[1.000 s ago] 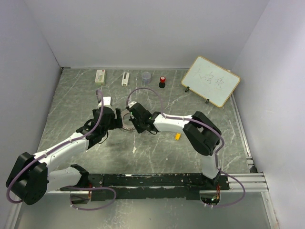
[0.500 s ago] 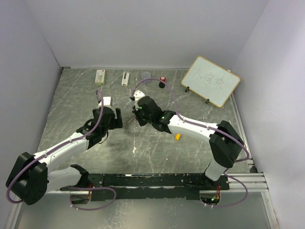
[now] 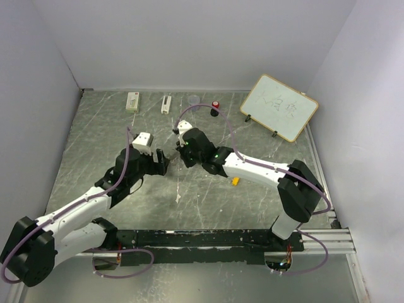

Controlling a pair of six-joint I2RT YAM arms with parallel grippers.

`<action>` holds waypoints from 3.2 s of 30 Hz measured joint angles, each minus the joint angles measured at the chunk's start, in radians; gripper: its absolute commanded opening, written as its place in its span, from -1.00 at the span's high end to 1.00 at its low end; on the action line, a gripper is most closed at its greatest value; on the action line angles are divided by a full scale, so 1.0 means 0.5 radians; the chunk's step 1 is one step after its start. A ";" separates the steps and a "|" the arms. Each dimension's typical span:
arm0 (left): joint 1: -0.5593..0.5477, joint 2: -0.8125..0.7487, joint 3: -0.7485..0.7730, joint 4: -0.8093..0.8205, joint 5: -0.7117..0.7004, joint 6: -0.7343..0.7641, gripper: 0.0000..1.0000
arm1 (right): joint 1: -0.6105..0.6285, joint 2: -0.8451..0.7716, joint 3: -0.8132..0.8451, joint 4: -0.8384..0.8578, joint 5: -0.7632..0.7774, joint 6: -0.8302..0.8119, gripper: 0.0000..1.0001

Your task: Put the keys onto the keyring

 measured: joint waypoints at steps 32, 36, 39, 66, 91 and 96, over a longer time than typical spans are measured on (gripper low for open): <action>-0.085 0.534 0.050 0.678 0.515 0.230 -0.67 | 0.000 -0.128 -0.001 0.000 -0.060 -0.075 1.00; -0.117 0.536 0.050 0.703 0.539 0.237 -0.59 | 0.000 -0.131 -0.001 -0.001 -0.060 -0.076 1.00; -0.125 0.536 0.050 0.719 0.538 0.241 0.12 | 0.000 -0.137 -0.001 0.000 -0.061 -0.076 1.00; -0.142 0.279 0.050 0.582 0.327 0.288 0.86 | -0.026 -0.568 -0.089 -0.013 0.288 -0.002 -0.17; -0.142 0.037 0.007 0.567 0.838 0.472 0.86 | -0.223 -0.728 -0.380 0.017 0.431 0.074 -0.15; -0.142 0.037 0.008 0.564 0.973 0.510 0.86 | -0.285 -0.829 -0.444 0.025 0.428 0.089 -0.15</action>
